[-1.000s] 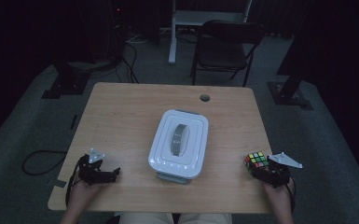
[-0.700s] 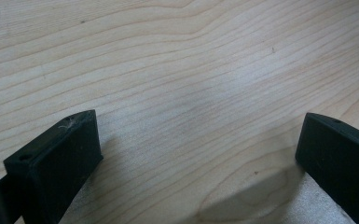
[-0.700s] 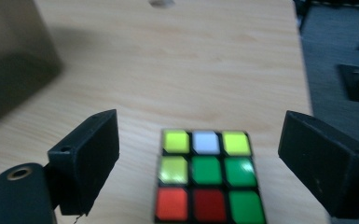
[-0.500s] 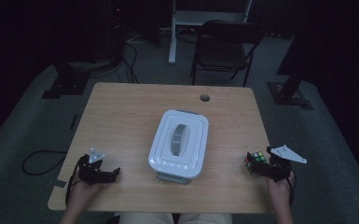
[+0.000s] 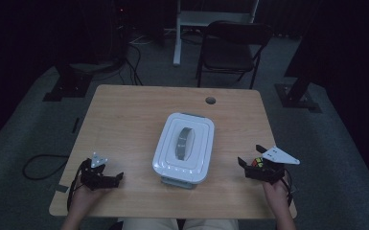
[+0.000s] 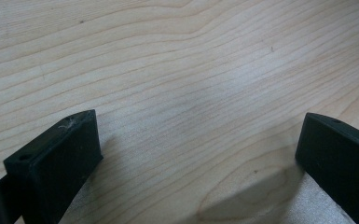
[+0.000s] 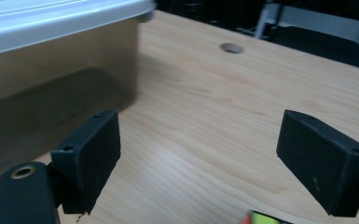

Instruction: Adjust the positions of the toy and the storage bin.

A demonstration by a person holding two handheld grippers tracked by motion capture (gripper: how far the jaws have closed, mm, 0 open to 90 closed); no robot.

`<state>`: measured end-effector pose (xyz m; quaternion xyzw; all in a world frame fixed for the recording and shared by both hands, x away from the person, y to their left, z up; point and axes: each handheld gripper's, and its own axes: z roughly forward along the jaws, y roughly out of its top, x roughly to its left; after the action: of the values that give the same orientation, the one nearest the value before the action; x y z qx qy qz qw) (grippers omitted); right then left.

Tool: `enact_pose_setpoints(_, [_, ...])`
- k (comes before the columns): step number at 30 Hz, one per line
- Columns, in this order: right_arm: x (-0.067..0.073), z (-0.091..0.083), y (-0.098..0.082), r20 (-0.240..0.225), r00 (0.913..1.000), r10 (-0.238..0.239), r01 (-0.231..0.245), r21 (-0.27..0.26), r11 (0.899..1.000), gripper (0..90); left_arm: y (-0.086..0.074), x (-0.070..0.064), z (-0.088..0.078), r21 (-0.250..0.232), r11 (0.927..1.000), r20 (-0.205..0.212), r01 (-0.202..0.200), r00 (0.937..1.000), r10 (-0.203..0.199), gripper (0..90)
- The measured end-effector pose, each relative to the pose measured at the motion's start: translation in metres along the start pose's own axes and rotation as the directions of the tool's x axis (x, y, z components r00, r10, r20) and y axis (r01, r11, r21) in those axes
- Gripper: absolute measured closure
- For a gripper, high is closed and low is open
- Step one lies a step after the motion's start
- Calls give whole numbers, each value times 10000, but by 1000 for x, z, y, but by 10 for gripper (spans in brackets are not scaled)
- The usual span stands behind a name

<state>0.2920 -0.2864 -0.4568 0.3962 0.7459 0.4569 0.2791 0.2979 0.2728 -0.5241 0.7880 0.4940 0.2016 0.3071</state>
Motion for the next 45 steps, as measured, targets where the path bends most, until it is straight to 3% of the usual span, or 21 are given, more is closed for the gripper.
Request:
enact_pose_setpoints(5, [9,12,-4,-923,9956,-132,165,345,9993,132,0,0,0,3,10000,24,-24,10000,24,6])
enact_pose_setpoints(8, [13,19,-7,-1652,9862,-40,131,539,9985,127,0,0,0,3,10000,25,-19,10000,19,6])
enact_pose_setpoints(14, [20,32,-16,-2286,9732,-241,476,980,9940,128,0,0,0,1,10000,23,-16,10000,16,6])
enact_pose_setpoints(19, [24,41,-24,-2665,9638,-106,439,1194,9919,127,0,0,0,2,10000,18,-13,10000,13,6])
enact_pose_setpoints(22, [26,49,-30,-2686,9632,-71,449,1346,9899,128,0,0,0,0,10000,20,-12,10000,12,6])
enact_pose_setpoints(27, [26,60,-40,-2406,9706,22,392,1672,9851,129,0,0,0,2,10000,19,-8,10000,8,6])
enact_pose_setpoints(36, [29,65,-42,-2280,9735,-145,627,2052,9767,131,-1,1,-1,10,10000,71,-69,10000,69,6])
enact_pose_setpoints(40, [33,68,-42,-2181,9750,-418,978,2527,9626,131,-1,1,-1,-2,10000,97,-92,9999,92,6])
enact_pose_setpoints(42, [36,71,-42,-2226,9733,-567,1218,2906,9490,127,-1,1,-1,-4,10000,98,-94,9999,94,6])
enact_pose_setpoints(45, [35,72,-42,-2252,9731,-482,1155,2958,9483,125,-1,1,-1,-3,9999,105,-102,9999,103,6])
